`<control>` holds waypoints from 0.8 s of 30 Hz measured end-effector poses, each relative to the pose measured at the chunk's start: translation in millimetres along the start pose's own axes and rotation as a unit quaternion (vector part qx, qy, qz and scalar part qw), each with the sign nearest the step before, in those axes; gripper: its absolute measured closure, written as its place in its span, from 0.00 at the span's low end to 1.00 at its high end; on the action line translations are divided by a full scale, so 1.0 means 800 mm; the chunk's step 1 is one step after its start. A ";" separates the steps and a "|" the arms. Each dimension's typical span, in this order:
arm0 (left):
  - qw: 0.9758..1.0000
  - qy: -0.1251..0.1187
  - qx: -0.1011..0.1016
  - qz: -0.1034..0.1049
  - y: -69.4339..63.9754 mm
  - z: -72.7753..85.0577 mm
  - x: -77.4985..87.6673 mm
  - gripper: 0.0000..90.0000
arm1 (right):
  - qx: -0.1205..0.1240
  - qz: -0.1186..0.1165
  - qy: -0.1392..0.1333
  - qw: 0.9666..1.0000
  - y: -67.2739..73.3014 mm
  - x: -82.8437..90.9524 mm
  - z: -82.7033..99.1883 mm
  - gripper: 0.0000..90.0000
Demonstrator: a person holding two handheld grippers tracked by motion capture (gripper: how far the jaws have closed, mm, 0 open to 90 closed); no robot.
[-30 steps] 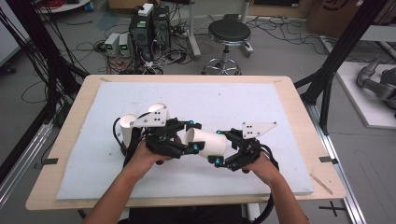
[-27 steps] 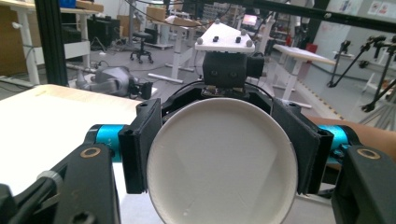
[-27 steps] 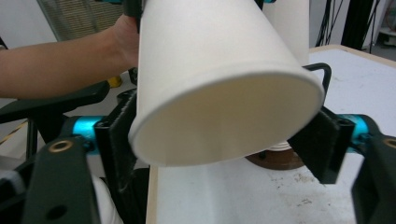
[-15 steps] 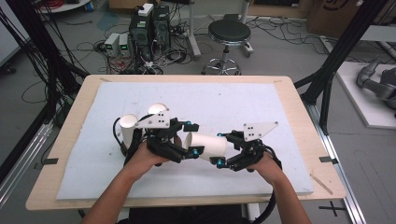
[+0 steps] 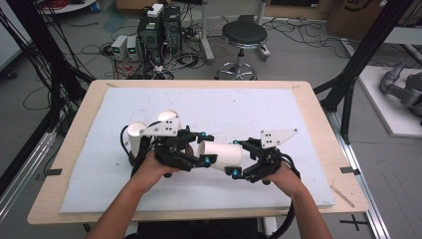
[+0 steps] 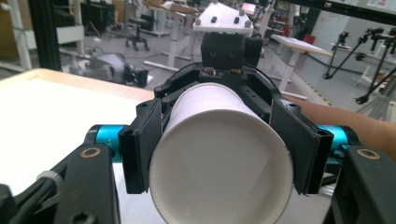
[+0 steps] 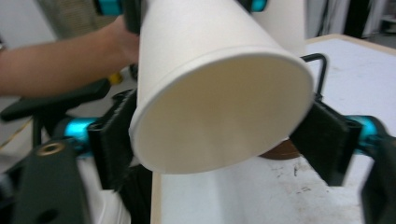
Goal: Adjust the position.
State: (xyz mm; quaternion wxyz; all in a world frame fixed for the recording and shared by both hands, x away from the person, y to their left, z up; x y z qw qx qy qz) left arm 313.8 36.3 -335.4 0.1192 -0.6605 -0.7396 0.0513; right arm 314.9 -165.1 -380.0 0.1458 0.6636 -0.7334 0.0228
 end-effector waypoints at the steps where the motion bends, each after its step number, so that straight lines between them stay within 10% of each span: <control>1: 1.000 -0.006 0.002 0.001 0.000 -0.001 0.002 0.40 | -0.006 -0.009 -0.002 1.000 0.000 0.001 0.001 0.21; 24: 1.000 0.022 -0.016 -0.010 -0.003 0.008 -0.007 0.31 | 0.041 -0.014 -0.016 0.999 0.003 0.011 -0.006 0.39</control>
Point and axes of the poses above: each handheld gripper's, and its own axes: x roughly backward along the jaws, z roughly out of its underside, y roughly to its left, the point moved 5 cm from there along -x, roughly forward along the jaws, and after that the axes turned 3 degrees about x, right-handed, at the moved point
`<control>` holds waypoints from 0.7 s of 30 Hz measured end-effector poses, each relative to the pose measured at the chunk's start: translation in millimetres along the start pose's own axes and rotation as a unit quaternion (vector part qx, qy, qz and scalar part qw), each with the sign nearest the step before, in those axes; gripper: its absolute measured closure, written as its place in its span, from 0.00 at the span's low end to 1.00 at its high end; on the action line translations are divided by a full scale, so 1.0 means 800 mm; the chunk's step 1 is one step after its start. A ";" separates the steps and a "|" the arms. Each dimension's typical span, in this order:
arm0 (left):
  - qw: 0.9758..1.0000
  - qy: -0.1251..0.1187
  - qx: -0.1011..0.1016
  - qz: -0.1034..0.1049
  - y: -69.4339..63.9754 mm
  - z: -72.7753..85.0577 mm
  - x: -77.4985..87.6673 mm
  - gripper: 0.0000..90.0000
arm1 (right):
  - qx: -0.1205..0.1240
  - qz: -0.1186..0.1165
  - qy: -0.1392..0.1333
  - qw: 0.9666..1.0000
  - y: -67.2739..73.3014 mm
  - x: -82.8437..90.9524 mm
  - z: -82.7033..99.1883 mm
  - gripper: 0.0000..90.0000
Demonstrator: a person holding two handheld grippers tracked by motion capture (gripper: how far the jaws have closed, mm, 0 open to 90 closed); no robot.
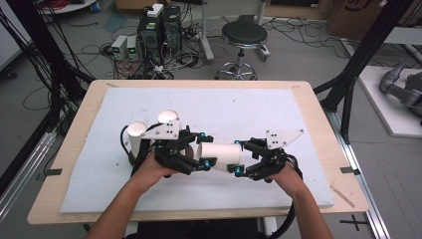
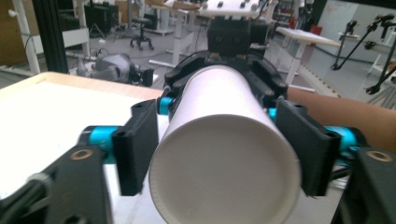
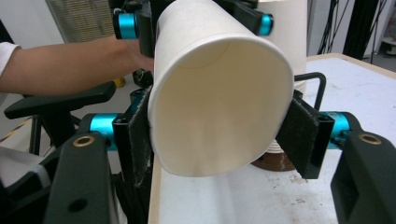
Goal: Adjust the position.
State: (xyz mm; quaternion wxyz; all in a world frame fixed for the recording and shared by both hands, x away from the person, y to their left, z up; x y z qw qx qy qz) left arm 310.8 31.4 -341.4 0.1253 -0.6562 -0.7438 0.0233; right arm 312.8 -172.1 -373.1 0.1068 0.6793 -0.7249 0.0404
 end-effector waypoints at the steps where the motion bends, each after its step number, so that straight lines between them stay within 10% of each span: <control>1: 1.000 0.001 0.003 -0.003 0.000 0.000 -0.001 0.29 | 0.001 -0.001 0.001 1.000 0.000 0.000 0.000 0.39; 9: 1.000 0.005 -0.003 0.014 -0.002 0.004 0.001 0.39 | 0.005 0.002 0.023 1.000 0.000 0.002 0.002 0.36; 21: 0.999 -0.037 -0.002 0.011 0.000 0.000 0.007 0.40 | -0.040 0.023 -0.037 0.998 -0.004 0.000 -0.004 0.21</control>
Point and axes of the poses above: each handheld gripper's, and its own axes: x roughly backward along the jaws, z roughly out of its underside, y roughly to its left, the point moved 5 cm from there along -x, roughly forward along the jaws, and after that the axes turned 3 degrees about x, right-handed, at the moved point
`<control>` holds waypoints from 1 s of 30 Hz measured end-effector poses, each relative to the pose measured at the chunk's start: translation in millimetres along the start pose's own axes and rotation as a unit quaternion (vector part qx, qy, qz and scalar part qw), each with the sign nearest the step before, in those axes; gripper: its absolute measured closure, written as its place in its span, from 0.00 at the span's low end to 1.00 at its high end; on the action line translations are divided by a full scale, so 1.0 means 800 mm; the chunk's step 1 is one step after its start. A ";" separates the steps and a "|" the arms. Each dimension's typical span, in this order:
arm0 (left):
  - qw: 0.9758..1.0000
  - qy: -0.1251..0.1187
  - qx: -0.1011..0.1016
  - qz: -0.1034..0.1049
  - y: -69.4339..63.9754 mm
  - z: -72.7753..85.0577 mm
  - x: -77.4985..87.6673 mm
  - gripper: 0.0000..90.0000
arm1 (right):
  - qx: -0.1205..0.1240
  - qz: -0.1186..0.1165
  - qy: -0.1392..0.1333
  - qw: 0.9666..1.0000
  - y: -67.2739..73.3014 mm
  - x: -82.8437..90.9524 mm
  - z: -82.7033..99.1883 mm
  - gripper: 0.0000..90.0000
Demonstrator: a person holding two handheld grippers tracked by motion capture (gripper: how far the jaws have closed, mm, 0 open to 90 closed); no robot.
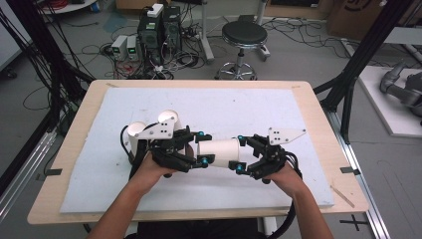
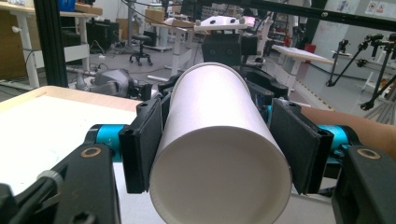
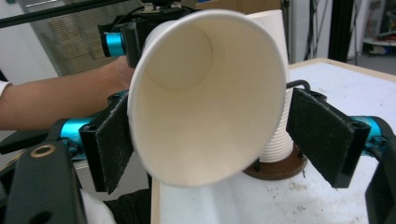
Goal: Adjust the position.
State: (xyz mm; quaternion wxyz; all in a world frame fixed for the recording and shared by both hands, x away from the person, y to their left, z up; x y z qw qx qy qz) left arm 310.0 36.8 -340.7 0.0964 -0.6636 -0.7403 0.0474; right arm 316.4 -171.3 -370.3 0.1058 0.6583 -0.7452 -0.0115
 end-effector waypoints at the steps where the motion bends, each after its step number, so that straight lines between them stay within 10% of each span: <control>1: 1.000 0.006 -0.003 -0.001 0.000 0.002 -0.002 0.40 | 0.004 -0.004 -0.002 1.000 0.001 -0.001 0.000 0.24; 22: 0.998 0.059 -0.002 -0.010 0.001 0.019 -0.008 0.39 | 0.045 -0.012 0.031 0.998 0.004 0.005 -0.004 0.39; 30: 0.999 0.031 -0.011 -0.009 0.000 0.012 -0.002 0.39 | 0.004 0.005 -0.006 1.000 0.002 0.003 -0.006 0.18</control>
Point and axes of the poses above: each handheld gripper's, and its own axes: x roughly backward along the jaws, z roughly out of its underside, y roughly to its left, the point moved 5 cm from there along -x, roughly forward along the jaws, and after that the axes turned 3 degrees about x, right-handed, at the moved point
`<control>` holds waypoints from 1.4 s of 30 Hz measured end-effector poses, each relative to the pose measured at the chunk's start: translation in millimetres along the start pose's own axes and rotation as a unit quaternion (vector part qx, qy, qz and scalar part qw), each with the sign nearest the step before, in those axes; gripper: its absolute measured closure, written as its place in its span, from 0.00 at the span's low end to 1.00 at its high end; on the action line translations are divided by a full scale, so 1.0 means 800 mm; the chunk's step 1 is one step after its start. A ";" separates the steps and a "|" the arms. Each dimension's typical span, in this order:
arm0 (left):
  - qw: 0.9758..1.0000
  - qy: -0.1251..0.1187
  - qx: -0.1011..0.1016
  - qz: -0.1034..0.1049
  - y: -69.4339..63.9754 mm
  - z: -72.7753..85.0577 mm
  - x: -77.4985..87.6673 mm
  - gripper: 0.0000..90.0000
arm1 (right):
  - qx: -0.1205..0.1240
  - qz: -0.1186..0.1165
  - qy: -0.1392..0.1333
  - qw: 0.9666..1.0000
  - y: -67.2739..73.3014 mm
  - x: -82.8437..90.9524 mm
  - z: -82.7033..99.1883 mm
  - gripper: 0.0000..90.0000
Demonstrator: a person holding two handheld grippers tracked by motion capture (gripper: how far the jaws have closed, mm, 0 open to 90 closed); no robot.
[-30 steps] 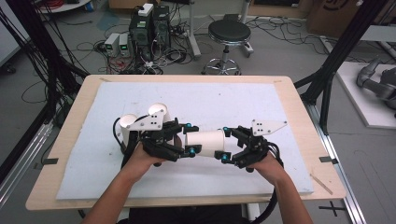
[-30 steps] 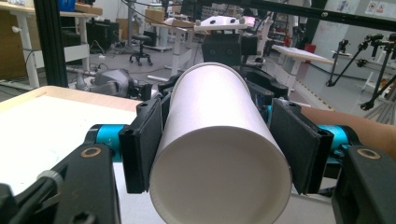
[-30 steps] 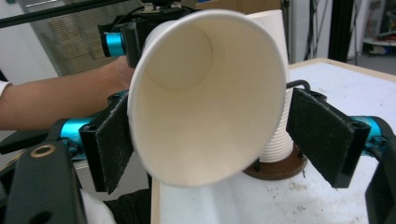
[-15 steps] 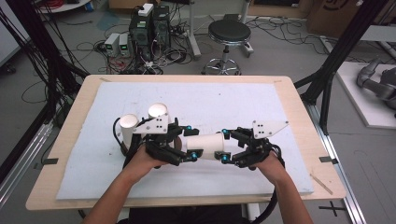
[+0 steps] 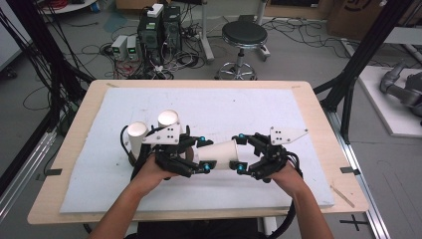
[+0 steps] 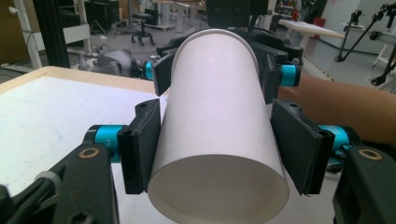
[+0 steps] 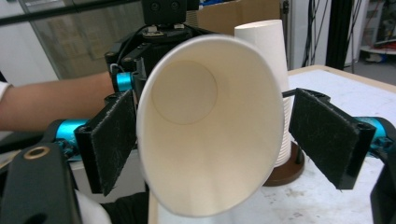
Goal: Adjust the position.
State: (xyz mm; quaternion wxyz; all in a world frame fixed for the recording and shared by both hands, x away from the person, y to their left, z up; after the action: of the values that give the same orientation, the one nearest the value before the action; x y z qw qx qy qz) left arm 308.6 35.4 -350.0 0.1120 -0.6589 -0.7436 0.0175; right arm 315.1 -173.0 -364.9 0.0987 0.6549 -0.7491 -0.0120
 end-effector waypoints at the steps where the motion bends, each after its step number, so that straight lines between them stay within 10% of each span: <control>1: 1.000 -0.005 0.002 0.000 0.000 -0.001 0.001 0.40 | -0.001 0.002 -0.001 1.000 0.000 0.000 0.000 0.18; 20: 1.000 0.020 0.012 -0.015 0.001 0.004 -0.006 0.29 | 0.030 -0.024 0.008 0.999 0.004 -0.002 -0.002 0.40; 29: 0.999 0.046 -0.010 0.004 -0.005 0.011 -0.009 0.40 | 0.017 -0.034 0.015 0.999 0.004 -0.002 -0.003 0.38; 34: 0.999 0.033 -0.019 0.000 -0.005 0.007 -0.008 0.40 | 0.009 -0.001 -0.018 1.000 0.002 -0.002 -0.005 0.17; 42: 1.000 0.014 -0.014 -0.002 -0.005 0.004 -0.004 0.40 | 0.002 0.000 -0.034 0.999 0.003 -0.004 -0.006 0.25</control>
State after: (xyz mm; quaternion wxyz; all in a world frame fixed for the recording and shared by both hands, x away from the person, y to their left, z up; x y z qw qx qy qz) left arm 304.5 31.8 -353.3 0.1130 -0.6594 -0.7432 -0.0024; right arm 314.2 -169.4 -360.2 0.0720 0.6547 -0.7517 -0.0322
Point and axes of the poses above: each handheld gripper's, and its own axes: x roughly backward along the jaws, z roughly out of its underside, y roughly to its left, the point moved 5 cm from there along -x, roughly forward along the jaws, and after that the axes turned 3 degrees about x, right-handed, at the moved point
